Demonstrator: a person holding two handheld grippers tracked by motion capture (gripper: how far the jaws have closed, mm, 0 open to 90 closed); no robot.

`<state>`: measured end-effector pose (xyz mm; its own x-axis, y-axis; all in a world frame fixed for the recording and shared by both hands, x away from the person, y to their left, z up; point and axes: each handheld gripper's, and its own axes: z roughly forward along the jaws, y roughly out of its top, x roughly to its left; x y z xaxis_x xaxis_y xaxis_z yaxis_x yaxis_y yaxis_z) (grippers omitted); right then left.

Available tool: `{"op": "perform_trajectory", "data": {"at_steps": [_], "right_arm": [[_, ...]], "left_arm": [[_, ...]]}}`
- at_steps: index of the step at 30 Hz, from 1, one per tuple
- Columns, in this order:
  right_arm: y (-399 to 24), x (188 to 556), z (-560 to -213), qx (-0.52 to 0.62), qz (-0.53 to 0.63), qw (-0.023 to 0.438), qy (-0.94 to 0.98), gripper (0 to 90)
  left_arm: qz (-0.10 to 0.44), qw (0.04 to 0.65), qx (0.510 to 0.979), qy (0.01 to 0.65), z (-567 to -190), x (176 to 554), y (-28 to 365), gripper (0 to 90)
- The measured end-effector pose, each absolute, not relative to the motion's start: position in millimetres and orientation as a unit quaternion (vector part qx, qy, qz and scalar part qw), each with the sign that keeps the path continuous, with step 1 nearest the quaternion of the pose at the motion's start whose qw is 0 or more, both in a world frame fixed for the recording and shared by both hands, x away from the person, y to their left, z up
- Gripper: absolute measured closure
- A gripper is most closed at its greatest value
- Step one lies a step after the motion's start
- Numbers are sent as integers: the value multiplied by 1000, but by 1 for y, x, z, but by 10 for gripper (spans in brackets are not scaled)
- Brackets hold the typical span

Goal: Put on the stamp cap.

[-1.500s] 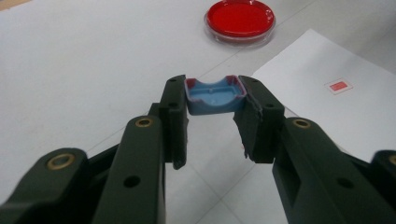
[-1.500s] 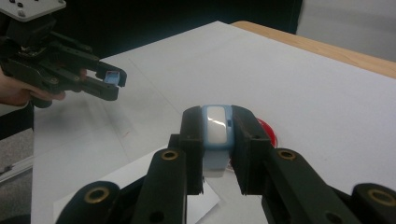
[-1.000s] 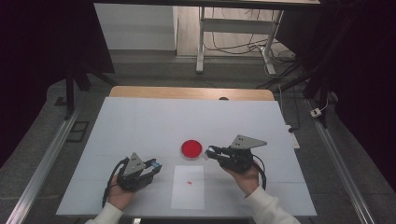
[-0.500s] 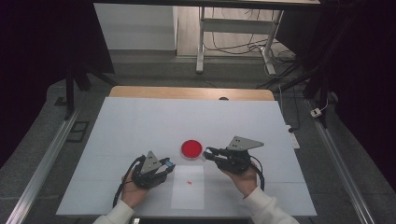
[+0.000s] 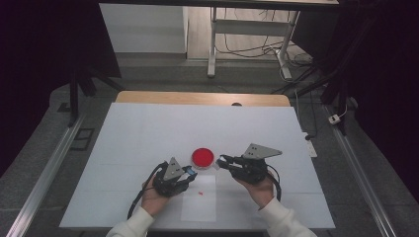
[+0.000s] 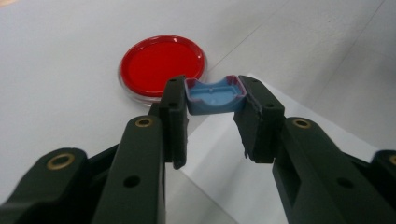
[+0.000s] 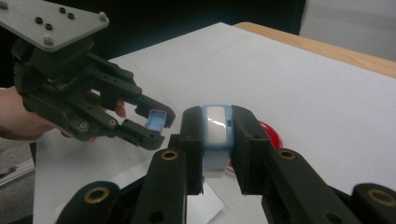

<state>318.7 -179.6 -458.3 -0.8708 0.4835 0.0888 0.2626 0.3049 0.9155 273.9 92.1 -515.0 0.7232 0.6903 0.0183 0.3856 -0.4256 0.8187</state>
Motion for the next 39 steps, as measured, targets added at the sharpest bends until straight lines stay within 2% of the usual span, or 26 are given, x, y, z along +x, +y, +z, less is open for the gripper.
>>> {"op": "perform_trajectory", "data": {"at_steps": [13,39], "right_arm": [[-180,318,-456,232,547,101,798,747],[-173,316,-455,252,548,99,792,748]], "left_arm": [[173,428,828,318,-514,283,69,647],[176,432,827,312,-518,284,55,647]]}}
